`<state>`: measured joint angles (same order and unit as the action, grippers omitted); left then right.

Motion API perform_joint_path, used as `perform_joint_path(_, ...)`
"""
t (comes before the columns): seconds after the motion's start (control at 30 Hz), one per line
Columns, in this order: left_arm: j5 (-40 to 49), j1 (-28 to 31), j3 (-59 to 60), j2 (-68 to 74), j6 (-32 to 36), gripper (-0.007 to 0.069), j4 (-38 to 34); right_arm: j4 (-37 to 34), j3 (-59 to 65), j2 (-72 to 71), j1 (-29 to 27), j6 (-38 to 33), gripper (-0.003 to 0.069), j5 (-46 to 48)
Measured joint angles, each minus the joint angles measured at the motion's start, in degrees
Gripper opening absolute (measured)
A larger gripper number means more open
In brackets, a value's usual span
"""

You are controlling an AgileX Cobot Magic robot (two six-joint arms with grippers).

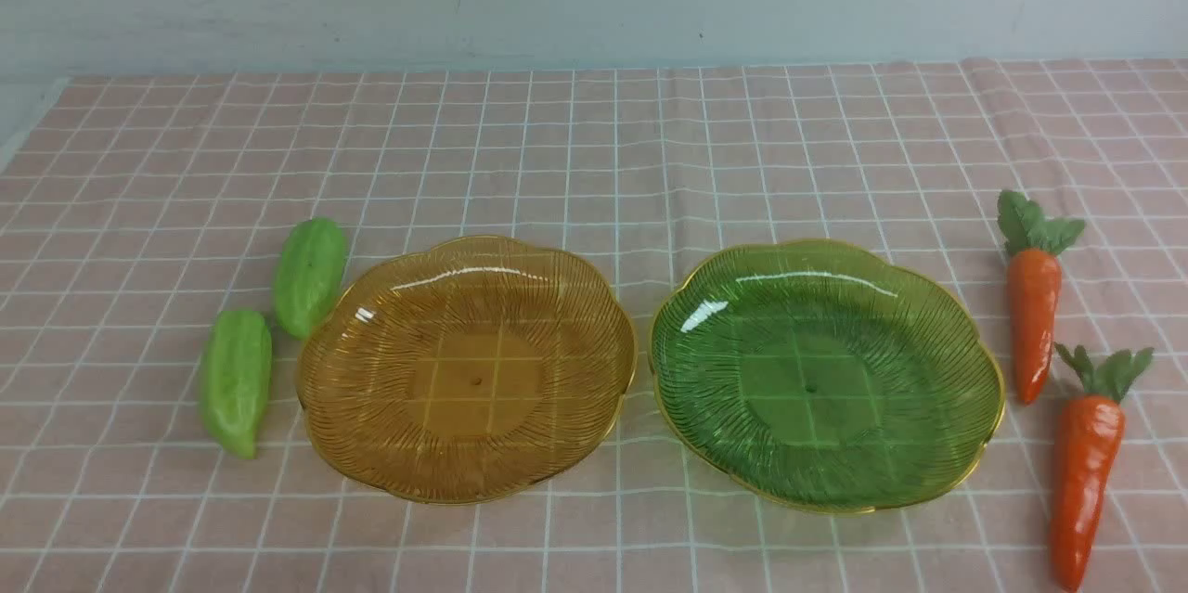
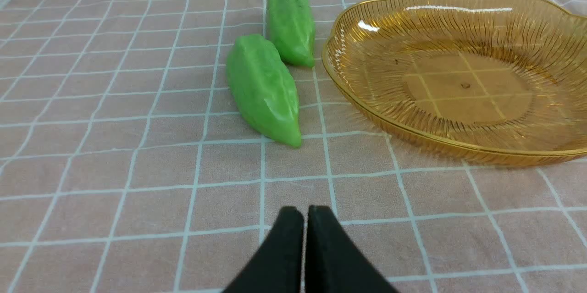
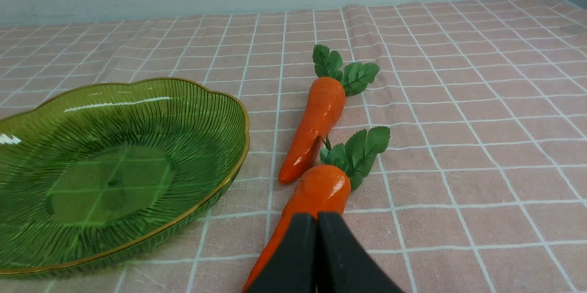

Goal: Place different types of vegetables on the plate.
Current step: 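Put the green cucumber next to the left plate into that plate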

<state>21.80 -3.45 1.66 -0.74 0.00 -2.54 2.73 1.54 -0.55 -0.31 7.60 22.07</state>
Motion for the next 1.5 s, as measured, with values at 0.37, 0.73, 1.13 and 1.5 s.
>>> perform_joint_path(0.37,0.00,0.00,0.00,0.00,0.00,-0.0003,0.00,0.00,0.00,0.00,0.00,0.00,-0.0015,0.00)
perform_joint_path(0.73,-0.24,0.00,0.00,0.00,0.00,-0.0003,-1.19,0.00,0.00,0.00,0.00,0.00,-0.0015,0.00)
perform_joint_path(1.13,-20.20,0.00,0.06,0.00,-8.37,-0.0003,-23.65,0.05,0.00,0.00,0.00,0.00,-0.0015,0.00)
perform_joint_path(1.5,-25.86,0.00,-12.43,0.56,-6.89,-0.0003,-26.62,-20.34,0.25,0.00,0.00,8.30,-0.0015,-17.00)
